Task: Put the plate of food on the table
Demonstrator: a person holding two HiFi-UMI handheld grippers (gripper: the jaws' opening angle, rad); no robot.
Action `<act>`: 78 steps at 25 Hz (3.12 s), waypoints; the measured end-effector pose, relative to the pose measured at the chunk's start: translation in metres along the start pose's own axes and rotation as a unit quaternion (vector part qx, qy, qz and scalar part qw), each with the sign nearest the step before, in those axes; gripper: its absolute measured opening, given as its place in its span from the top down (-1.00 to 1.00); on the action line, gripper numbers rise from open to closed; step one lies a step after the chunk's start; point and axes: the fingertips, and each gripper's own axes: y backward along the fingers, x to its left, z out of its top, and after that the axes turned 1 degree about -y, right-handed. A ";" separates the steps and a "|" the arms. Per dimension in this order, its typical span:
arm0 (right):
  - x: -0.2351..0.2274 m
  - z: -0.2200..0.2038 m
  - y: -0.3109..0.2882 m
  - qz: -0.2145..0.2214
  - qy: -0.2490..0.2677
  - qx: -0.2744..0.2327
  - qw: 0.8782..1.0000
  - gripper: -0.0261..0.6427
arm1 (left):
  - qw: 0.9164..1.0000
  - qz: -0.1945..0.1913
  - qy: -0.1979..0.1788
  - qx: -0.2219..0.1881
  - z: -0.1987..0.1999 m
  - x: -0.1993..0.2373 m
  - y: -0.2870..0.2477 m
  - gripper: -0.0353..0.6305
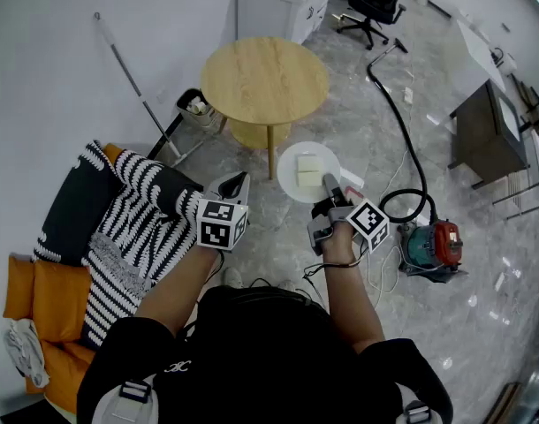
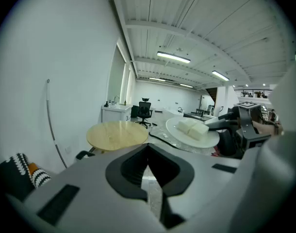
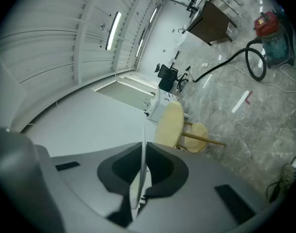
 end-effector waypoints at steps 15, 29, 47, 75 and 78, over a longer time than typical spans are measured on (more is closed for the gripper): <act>-0.007 0.001 -0.006 0.009 -0.025 -0.006 1.000 0.84 | 1.000 0.001 0.012 0.004 -0.002 0.003 0.000 0.88; 0.009 -0.019 -0.024 0.018 -0.018 -0.022 0.999 0.84 | 1.000 -0.008 0.000 0.001 -0.004 0.036 0.004 0.88; 0.011 -0.067 -0.029 -0.005 -0.021 -0.044 0.999 0.84 | 0.998 -0.025 0.052 0.004 -0.020 0.096 0.020 0.88; -0.003 0.009 -0.141 0.015 -0.029 -0.026 0.999 0.84 | 1.000 -0.012 -0.001 -0.004 0.028 0.113 -0.087 0.88; -0.005 0.021 -0.158 0.018 -0.028 -0.024 0.999 0.84 | 1.000 -0.012 -0.022 -0.015 0.041 0.112 -0.101 0.88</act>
